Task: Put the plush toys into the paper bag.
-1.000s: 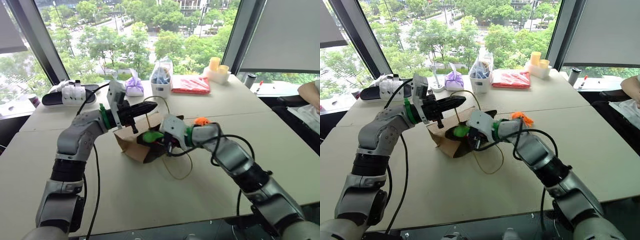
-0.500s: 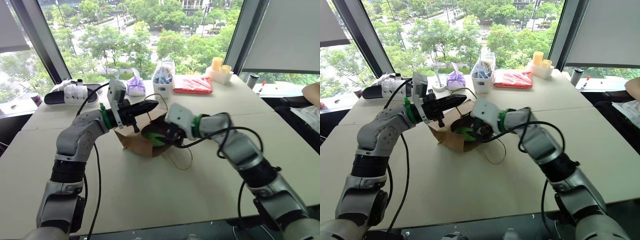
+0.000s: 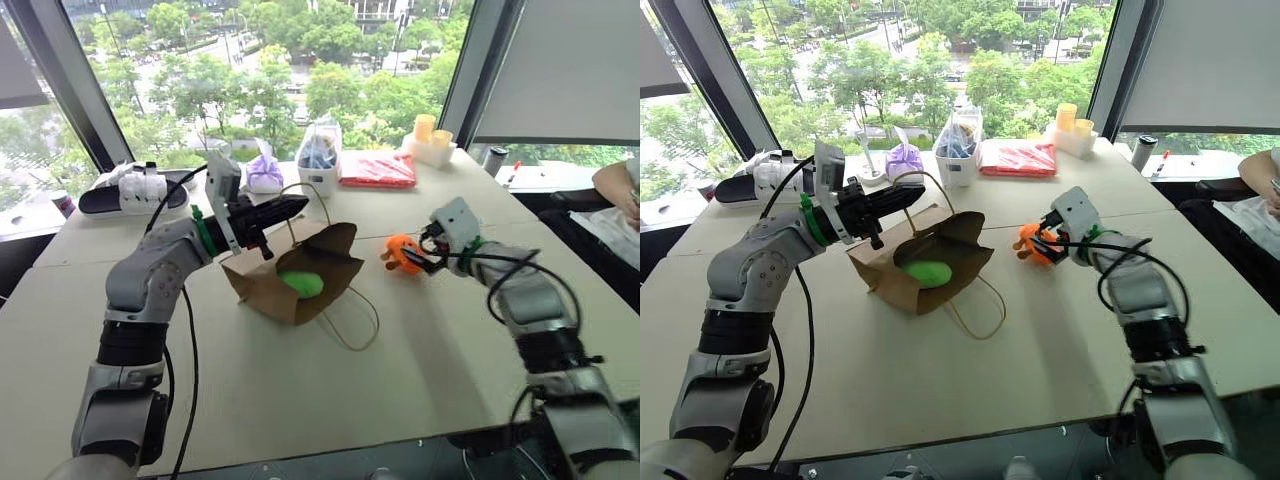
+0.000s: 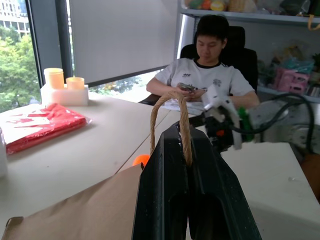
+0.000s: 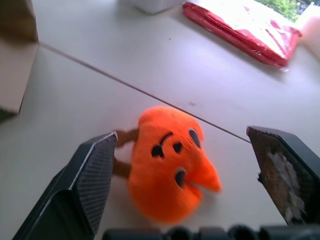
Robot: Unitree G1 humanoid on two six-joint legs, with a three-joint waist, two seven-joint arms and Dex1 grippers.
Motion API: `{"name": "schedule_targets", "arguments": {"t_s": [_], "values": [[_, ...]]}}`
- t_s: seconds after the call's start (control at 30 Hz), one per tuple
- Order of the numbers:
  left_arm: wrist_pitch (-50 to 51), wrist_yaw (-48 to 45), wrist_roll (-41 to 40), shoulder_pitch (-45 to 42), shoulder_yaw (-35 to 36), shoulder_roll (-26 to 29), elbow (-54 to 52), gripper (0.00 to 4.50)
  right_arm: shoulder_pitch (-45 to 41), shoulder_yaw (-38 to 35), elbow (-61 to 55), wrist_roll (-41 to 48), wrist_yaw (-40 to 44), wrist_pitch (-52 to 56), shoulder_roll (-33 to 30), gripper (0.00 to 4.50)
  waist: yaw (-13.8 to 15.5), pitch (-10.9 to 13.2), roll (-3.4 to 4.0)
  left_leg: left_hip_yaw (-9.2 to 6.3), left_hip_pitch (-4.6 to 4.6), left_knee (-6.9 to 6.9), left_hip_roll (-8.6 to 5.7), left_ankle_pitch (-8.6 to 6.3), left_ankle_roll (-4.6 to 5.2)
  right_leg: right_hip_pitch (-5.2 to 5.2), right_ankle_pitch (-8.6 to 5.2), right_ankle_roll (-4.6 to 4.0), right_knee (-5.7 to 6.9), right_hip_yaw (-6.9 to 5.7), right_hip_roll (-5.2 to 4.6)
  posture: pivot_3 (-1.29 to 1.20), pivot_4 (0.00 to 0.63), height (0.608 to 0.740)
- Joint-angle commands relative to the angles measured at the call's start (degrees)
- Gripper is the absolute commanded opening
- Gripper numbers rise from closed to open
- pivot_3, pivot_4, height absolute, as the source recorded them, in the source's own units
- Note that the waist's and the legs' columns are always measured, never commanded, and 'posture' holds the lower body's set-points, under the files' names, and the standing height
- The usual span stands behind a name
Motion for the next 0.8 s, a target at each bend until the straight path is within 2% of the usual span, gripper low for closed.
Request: {"name": "schedule_targets", "arguments": {"t_s": [0.03, 0.13, 0.27, 0.37, 0.5, 0.57, 0.6, 0.7, 0.8], "values": [[0.37, 0.7, -1.19, -0.84, 1.24, 0.34, -2.76, 0.0, -5.33, 0.1, 14.48, -2.75, -4.14, -10.81, 0.77, 4.47, 0.19, 0.02, 0.03, -0.05, -0.03, -0.01, -0.02, 0.0, -0.01, -0.01, 0.0, 0.0, 0.01, 0.0, -0.01, 0.0, 0.15, 0.74], [0.76, 1.3, -1.46, -0.36, 1.52, 0.4, -3.82, 0.0, -8.9, 0.81, 25.31, -3.68, -5.94, -15.92, 2.86, 4.47, 0.02, 0.02, 0.03, -0.07, -0.12, -0.03, -0.06, 0.0, 0.0, -0.04, 0.0, 0.0, -0.05, 0.0, -0.05, 0.0, 0.15, 0.74], [1.19, 1.96, -1.55, 0.31, 1.7, 0.52, -5.09, 0.0, -11.85, 2.11, 34.27, -6.04, -8.02, -20.26, 4.02, 4.47, -0.53, 0.02, 0.03, -0.08, -0.08, -0.09, -0.05, -0.01, 0.0, -0.05, 0.0, 0.01, -0.07, -0.01, -0.04, 0.0, 0.15, 0.74], [1.35, 2.45, -1.77, 0.61, 1.83, 0.74, -5.54, 0.0, -13.06, 1.95, 36.48, -6.18, -8.47, -22.77, 4.36, 3.63, -0.52, 0.02, 0.03, -0.08, -0.06, -0.07, -0.04, 0.0, -0.01, -0.04, 0.0, 0.01, -0.05, -0.01, -0.02, 0.0, 0.15, 0.74], [1.41, 2.81, -2.01, 0.89, 1.89, 0.96, -5.69, 0.0, -13.55, 1.52, 34.21, -5.74, -6.56, -23.11, 3.92, 1.57, -0.49, 0.02, 0.03, -0.08, -0.06, -0.01, -0.05, 0.0, -0.01, -0.01, 0.0, 0.01, -0.05, 0.0, -0.02, 0.0, 0.15, 0.74], [1.51, 3.04, -2.19, 0.77, 2.1, 0.89, -5.21, 0.0, -11.8, 1.56, 27.3, -4.7, -3.1, -20.67, 3.15, 0.62, -0.55, 0.03, 0.04, -0.09, -0.06, -0.02, -0.05, 0.0, -0.01, -0.02, 0.0, 0.01, -0.04, 0.0, -0.01, 0.0, 0.15, 0.74], [1.75, 3.25, -2.48, 0.53, 2.32, 0.76, -4.8, 0.0, -9.67, 1.61, 20.22, -4.0, -1.12, -18.06, 2.39, 0.2, -0.55, 0.03, 0.05, -0.09, -0.06, -0.04, -0.05, 0.0, -0.01, -0.04, 0.0, 0.01, -0.03, 0.0, -0.01, 0.0, 0.15, 0.74], [2.14, 3.45, -2.83, 0.17, 2.58, 0.66, -4.29, 0.0, -5.01, 1.11, 5.72, -2.93, 1.13, -10.97, 1.22, 0.2, -0.48, 0.03, 0.05, -0.12, -0.08, -0.06, -0.04, 0.0, -0.01, -0.11, 0.0, 0.01, 0.09, -0.01, -0.01, 0.0, 0.15, 0.74], [1.63, 2.98, -2.32, -0.11, 2.19, 0.66, -3.06, 0.0, 2.46, 0.43, -23.42, 2.44, 7.34, 5.72, -2.92, 0.2, -0.02, 0.04, 0.07, -0.16, -0.12, -0.04, -0.04, 0.0, -0.01, -0.14, 0.0, 0.01, 0.12, -0.02, -0.01, 0.0, 0.15, 0.74]]}}
